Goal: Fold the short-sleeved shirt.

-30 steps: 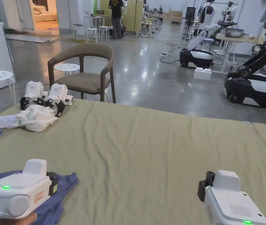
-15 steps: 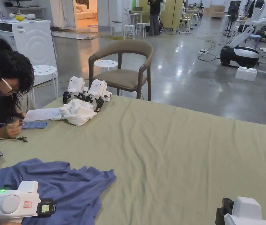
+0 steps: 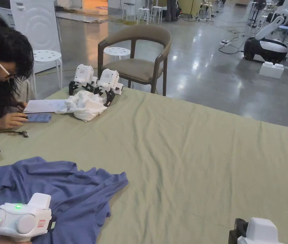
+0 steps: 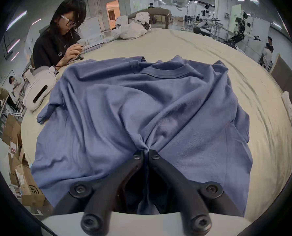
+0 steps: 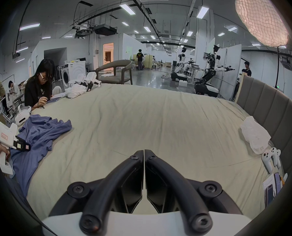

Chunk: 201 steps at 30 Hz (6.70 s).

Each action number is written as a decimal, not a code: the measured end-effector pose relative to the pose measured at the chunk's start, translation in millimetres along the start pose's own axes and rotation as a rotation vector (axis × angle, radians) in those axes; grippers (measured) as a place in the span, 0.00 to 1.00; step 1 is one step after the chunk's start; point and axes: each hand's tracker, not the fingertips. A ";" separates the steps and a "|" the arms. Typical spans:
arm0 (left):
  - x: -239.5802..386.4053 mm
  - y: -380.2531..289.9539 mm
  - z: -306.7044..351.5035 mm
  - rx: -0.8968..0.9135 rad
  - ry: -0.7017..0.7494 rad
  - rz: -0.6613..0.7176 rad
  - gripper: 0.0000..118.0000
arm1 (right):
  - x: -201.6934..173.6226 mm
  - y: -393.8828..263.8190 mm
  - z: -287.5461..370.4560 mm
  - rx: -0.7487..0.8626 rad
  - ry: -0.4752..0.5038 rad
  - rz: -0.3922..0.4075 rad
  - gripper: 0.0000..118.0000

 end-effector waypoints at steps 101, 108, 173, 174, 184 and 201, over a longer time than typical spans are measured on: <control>272.9 -6.6 87.9 -0.068 -0.368 -0.118 0.33 | 111.4 -5.4 97.8 0.174 -0.146 -0.128 0.00; 304.4 -35.4 49.0 -0.168 -0.251 -0.226 0.58 | 114.8 -38.3 96.7 0.105 -0.157 -0.150 0.00; 183.1 229.0 271.2 0.625 -0.282 -0.067 0.00 | 227.0 177.8 116.3 0.230 -0.217 -0.030 0.03; 181.7 239.1 275.8 0.632 -0.276 -0.066 0.00 | 227.7 191.0 116.8 0.247 -0.220 -0.020 0.03; 179.3 330.2 313.2 0.709 -0.253 -0.022 0.00 | 240.7 302.6 100.6 0.328 -0.237 -0.023 0.03; 189.5 384.1 286.3 0.743 -0.178 -0.039 0.00 | 249.3 344.6 48.2 0.359 -0.293 0.014 0.03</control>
